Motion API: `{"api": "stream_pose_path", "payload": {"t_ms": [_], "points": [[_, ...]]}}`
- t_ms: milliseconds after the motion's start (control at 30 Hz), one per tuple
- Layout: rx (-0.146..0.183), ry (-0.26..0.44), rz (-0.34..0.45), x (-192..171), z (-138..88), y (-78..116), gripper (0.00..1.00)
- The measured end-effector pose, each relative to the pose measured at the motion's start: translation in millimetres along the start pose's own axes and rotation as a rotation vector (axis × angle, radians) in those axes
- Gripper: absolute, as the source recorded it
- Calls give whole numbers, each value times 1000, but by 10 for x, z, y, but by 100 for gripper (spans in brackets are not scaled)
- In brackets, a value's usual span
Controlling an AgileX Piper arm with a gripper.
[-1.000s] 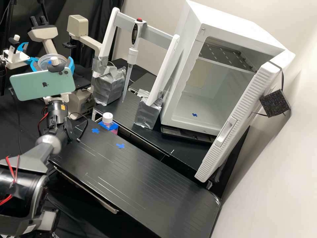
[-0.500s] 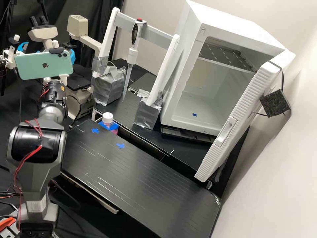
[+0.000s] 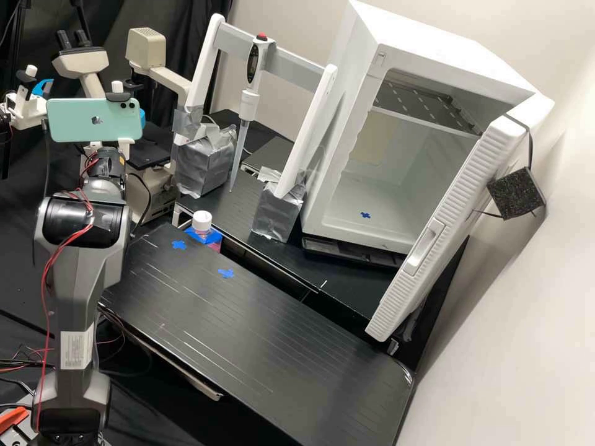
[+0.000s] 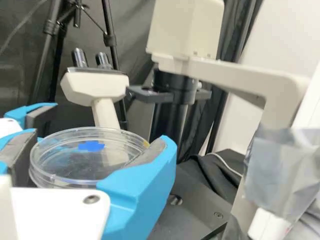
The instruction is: Move the petri dish to the microscope
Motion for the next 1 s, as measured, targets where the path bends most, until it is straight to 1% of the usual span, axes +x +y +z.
{"api": "stream_pose_path", "payload": {"t_ms": [133, 300, 367, 433, 467, 533, 667, 867, 1000], "points": [[17, -27, -14, 120, 68, -60, 0], [22, -54, -40, 269, 142, -136, 0], [32, -67, -41, 320, 167, -150, 0], [49, -85, -43, 385, 203, -172, 0], [51, -97, -48, 412, 229, -196, 0], [42, -114, -54, 472, 263, -221, 0], [42, -151, -70, 585, 348, -295, 0], [-2, -174, -101, 696, 423, -379, 0], [-17, -171, -96, 766, 446, -387, 0]]}}
